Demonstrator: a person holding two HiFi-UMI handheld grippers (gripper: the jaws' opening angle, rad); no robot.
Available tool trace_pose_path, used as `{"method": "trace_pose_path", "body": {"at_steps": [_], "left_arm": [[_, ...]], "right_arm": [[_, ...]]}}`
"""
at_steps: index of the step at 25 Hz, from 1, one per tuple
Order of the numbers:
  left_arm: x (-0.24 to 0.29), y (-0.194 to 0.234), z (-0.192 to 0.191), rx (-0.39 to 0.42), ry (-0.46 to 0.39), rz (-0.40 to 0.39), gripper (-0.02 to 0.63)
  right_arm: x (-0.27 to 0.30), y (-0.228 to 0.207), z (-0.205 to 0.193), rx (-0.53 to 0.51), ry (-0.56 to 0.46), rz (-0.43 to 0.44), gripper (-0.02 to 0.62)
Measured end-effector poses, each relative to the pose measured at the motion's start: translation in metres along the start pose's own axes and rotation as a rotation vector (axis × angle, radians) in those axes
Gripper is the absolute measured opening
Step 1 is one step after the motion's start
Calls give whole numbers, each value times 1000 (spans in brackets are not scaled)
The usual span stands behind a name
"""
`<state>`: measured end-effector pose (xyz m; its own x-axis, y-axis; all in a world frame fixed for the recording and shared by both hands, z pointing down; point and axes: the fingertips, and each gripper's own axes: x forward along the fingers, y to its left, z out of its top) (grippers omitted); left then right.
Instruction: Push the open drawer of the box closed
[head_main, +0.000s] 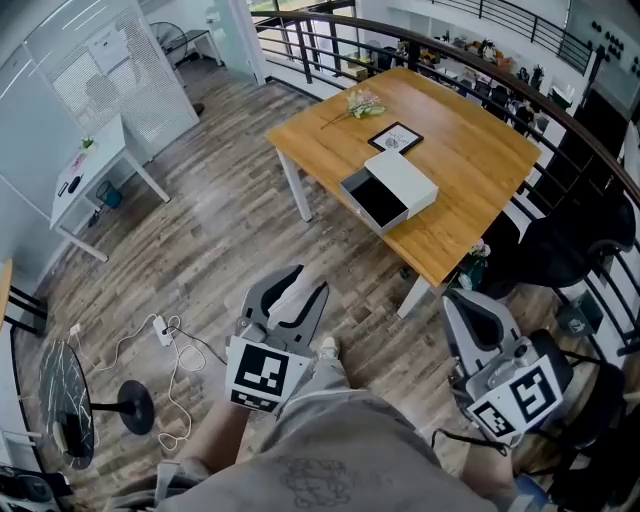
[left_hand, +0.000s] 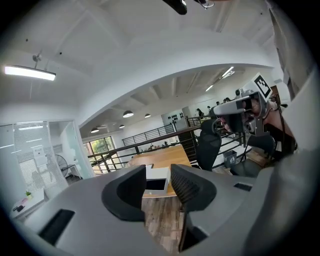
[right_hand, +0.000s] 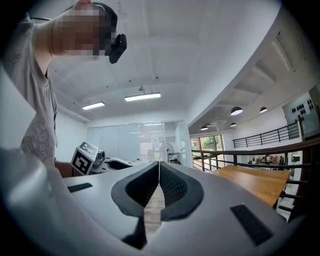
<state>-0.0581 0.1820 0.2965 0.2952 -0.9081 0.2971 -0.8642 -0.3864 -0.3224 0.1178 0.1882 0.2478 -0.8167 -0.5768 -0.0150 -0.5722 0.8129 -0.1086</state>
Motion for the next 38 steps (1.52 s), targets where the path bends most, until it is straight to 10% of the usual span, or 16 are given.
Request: {"method": "trace_pose_path", "body": {"at_steps": [38], "left_arm": [[355,55,-238,-50,599,-444,156]], "right_arm": [[256,-224,-45,145,200,-115,34]]}}
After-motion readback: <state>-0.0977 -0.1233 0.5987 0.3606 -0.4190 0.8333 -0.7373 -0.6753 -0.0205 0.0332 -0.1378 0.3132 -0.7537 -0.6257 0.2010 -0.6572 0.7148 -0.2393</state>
